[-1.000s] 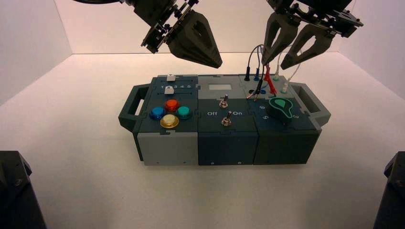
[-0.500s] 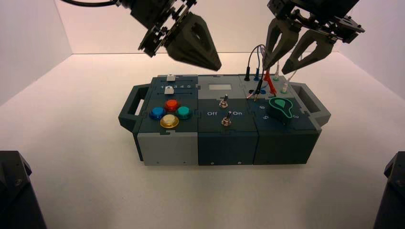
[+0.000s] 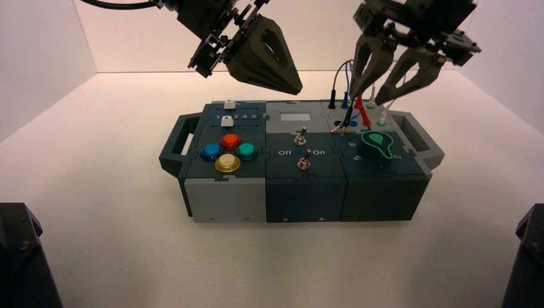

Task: Insert the black wire.

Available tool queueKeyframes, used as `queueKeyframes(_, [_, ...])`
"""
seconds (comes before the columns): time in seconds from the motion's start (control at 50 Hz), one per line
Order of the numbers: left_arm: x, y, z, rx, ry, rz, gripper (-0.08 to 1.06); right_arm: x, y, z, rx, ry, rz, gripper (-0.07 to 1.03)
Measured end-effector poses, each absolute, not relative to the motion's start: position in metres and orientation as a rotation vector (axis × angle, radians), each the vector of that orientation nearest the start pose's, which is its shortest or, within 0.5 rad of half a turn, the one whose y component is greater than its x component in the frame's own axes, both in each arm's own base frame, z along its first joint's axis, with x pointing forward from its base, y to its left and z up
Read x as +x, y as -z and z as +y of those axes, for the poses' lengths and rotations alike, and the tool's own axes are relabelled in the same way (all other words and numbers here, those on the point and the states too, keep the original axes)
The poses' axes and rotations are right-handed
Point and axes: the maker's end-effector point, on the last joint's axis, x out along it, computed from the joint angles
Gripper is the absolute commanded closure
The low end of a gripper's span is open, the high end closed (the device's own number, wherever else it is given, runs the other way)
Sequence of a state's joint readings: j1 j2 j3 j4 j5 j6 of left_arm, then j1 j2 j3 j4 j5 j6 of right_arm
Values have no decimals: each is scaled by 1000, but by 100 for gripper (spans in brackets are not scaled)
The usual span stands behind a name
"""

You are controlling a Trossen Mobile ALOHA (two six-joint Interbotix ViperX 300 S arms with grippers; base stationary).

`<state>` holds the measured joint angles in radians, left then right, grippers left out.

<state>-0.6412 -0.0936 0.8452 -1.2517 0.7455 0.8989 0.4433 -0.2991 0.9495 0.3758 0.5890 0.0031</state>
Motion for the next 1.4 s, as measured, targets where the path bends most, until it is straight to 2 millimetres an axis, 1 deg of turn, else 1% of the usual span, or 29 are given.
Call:
queueKeyframes(0.14, [188, -109, -282, -226, 1065, 1256, 101, 228, -82, 147, 129, -353, 1306, 35])
queueKeyframes(0.36, [188, -109, -282, -226, 1065, 1256, 101, 227, -83, 150, 147, -355, 1311, 35])
queueKeyframes(0.52, [188, -110, -282, -226, 1066, 1254, 101, 223, -83, 156, 173, -365, 1323, 35])
queueKeyframes(0.68, [188, -109, -282, -226, 1065, 1256, 101, 225, -83, 158, 185, -362, 1315, 35])
queueKeyframes(1.02, [188, -109, -282, -226, 1065, 1256, 101, 228, -72, 159, 182, -345, 1337, 35])
queueKeyframes(1.4, [188, -109, -282, -226, 1065, 1256, 101, 233, -75, 162, 184, -351, 1329, 35])
